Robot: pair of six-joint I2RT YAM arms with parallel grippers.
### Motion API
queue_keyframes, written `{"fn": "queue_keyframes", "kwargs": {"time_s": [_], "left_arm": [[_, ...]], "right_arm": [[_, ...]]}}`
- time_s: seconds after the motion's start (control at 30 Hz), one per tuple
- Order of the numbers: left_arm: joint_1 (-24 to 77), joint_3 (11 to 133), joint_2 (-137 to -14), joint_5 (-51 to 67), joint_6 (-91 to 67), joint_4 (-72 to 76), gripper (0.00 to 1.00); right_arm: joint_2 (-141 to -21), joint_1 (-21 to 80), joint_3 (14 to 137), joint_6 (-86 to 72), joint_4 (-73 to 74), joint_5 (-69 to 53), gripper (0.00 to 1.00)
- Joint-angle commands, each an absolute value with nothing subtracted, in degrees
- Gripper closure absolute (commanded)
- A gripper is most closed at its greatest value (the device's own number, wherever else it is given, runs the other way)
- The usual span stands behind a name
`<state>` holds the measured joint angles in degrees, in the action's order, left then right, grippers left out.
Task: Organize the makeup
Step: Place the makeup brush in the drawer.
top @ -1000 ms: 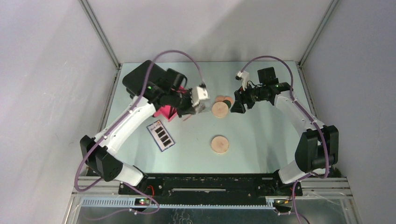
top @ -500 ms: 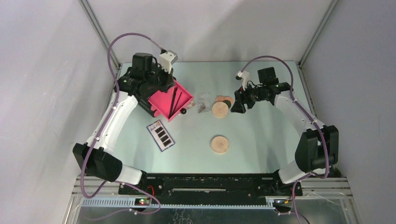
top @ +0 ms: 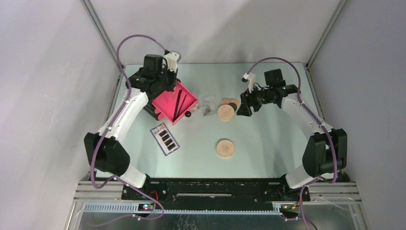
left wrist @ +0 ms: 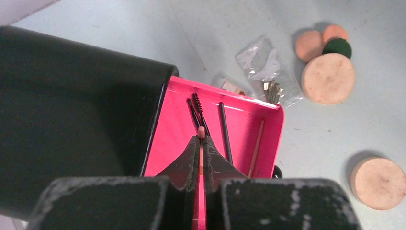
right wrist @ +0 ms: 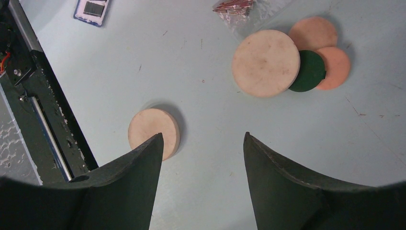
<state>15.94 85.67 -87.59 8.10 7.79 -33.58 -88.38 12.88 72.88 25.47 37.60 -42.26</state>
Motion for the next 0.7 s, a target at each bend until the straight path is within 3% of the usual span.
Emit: {"fn": "queue_keyframes", "kwargs": {"time_s": [0.0,0.33,0.67], "left_arm": [[15.8,83.2,-89.4,4.9,6.7,-31.1,0.96],[15.9,82.0,-91.6,3.0,8.1,-32.3,0.9],[16.0,83.2,-90.0,2.4,8.6,-32.9,0.69]], "right_arm": [[-86.2,12.9,73.3,26.5,37.5,-42.5,0.29],[-86.4,13.1,73.3,26.8,37.5,-42.2,0.29],[-86.2,13.3,73.3,26.8,37.6,-42.0,0.29]]}}
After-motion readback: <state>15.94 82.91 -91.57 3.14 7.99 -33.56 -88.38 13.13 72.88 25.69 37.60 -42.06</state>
